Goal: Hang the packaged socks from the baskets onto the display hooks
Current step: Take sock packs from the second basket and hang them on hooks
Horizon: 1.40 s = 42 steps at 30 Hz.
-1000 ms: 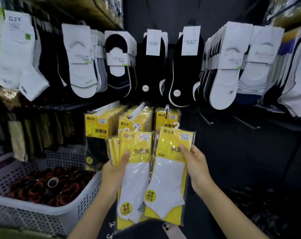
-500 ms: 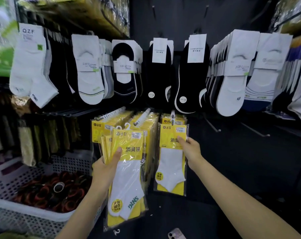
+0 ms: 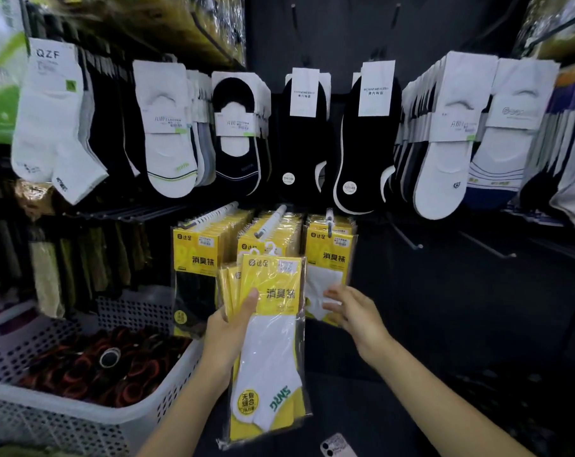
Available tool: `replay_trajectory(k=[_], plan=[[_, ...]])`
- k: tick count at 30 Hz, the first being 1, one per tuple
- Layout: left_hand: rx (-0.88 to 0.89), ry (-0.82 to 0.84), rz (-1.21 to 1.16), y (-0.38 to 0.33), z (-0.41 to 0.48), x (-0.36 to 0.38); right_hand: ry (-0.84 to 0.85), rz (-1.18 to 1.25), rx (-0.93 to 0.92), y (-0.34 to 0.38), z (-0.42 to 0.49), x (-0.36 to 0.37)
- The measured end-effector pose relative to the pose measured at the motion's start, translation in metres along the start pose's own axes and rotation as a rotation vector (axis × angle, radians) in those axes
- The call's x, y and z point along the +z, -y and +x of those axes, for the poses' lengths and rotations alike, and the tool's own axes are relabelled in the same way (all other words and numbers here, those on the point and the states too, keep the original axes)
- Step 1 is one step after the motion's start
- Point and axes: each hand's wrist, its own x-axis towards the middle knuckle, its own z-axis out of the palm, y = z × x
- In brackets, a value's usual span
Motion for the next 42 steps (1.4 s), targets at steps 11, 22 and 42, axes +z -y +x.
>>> replay_trajectory(k=[11, 22, 42], plan=[[0.041, 0.095, 0.03, 0.001, -0.008, 0.03, 0.128, 0.119, -0.163, 0.006, -0.044, 0.008], [0.188, -0.113, 0.127, -0.013, 0.011, -0.006, -0.021, -0.026, -0.273, 0.039, -0.014, -0.015], [0.194, -0.072, 0.104, -0.009, 0.004, -0.002, -0.468, -0.206, -0.028, -0.006, 0.059, -0.031]])
